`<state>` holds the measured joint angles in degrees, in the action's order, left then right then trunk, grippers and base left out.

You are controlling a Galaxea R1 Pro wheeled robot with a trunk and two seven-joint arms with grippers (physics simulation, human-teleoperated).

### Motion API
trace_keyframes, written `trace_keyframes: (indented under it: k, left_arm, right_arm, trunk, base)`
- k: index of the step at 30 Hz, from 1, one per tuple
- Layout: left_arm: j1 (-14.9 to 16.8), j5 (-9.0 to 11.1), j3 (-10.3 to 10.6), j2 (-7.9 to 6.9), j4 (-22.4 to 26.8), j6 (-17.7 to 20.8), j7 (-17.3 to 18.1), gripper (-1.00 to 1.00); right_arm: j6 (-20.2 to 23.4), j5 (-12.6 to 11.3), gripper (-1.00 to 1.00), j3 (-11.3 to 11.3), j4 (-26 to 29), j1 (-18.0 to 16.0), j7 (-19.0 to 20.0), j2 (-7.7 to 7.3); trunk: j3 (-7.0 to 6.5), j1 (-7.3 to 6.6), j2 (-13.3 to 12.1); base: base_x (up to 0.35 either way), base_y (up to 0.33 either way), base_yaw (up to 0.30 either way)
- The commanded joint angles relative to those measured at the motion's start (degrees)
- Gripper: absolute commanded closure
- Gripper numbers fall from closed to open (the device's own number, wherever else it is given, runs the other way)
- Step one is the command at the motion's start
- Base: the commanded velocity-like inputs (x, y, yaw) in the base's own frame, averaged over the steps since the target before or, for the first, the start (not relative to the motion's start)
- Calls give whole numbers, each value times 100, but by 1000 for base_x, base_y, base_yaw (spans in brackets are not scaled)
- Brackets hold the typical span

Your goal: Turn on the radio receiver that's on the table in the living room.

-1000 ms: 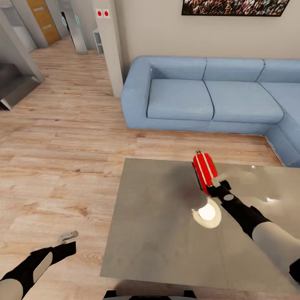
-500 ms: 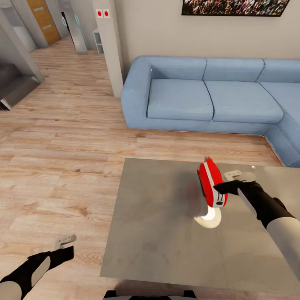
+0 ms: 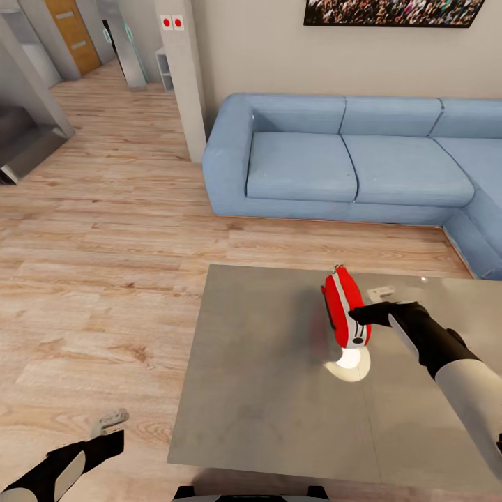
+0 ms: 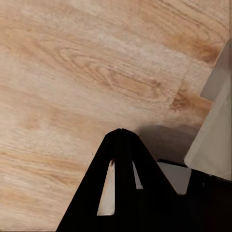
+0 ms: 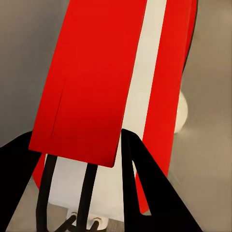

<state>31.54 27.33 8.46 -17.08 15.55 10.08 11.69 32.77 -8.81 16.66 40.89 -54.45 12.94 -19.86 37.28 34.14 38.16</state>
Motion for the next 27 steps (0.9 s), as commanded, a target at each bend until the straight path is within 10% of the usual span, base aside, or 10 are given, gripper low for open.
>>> trace_keyframes:
  k: [1, 10, 27]
  left_arm:
    - [-33, -3, -2, 33, -8, -2, 0, 100]
    - [-323, -1, -2, 319, -29, -6, 0, 100]
    - [-324, 17, -28, 338, -27, 2, 0, 100]
  right_arm:
    - [-33, 21, 100, -8, -34, -2, 0, 33]
    - [-162, 20, 100, -16, -127, 3, -2, 327]
    - [-640, 2, 100, -13, -283, 5, -2, 734]
  trunk:
    - [-1, 0, 1]
    - [-1, 0, 1]
    - [35, 44, 81]
  base:
    - [0, 0, 0]
    - [0, 0, 0]
    - [0, 0, 0]
